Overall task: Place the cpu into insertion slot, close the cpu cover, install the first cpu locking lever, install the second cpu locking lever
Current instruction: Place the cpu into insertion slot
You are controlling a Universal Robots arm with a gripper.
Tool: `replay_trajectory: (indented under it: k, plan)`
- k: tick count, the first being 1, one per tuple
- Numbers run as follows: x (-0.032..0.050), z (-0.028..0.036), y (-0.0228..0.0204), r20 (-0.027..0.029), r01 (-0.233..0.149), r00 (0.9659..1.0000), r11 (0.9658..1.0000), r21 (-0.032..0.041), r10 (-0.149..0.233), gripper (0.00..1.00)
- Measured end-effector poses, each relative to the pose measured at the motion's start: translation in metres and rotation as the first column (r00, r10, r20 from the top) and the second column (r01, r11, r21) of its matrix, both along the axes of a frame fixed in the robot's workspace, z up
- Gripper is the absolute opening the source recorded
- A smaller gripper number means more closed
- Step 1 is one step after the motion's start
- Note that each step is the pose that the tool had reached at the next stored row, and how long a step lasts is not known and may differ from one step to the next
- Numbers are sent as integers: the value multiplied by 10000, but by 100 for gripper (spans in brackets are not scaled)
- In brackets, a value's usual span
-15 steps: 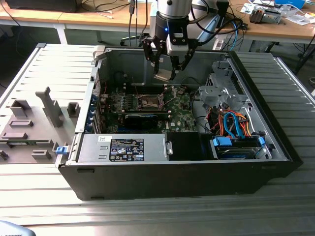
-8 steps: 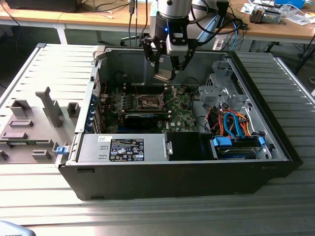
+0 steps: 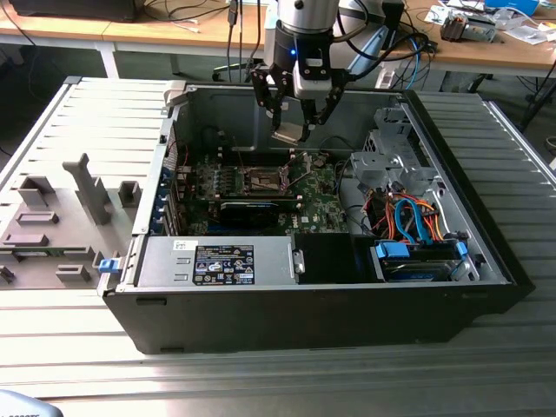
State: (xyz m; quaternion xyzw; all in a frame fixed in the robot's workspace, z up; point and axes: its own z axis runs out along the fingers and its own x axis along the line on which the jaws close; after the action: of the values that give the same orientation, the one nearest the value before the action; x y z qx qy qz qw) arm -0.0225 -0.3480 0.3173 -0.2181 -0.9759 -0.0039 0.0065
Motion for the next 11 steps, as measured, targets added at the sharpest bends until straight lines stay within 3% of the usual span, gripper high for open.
replay_trajectory:
  k: [11]
  plan:
    - [0,-2,0,0,101,9999,9999,-1,-101,55]
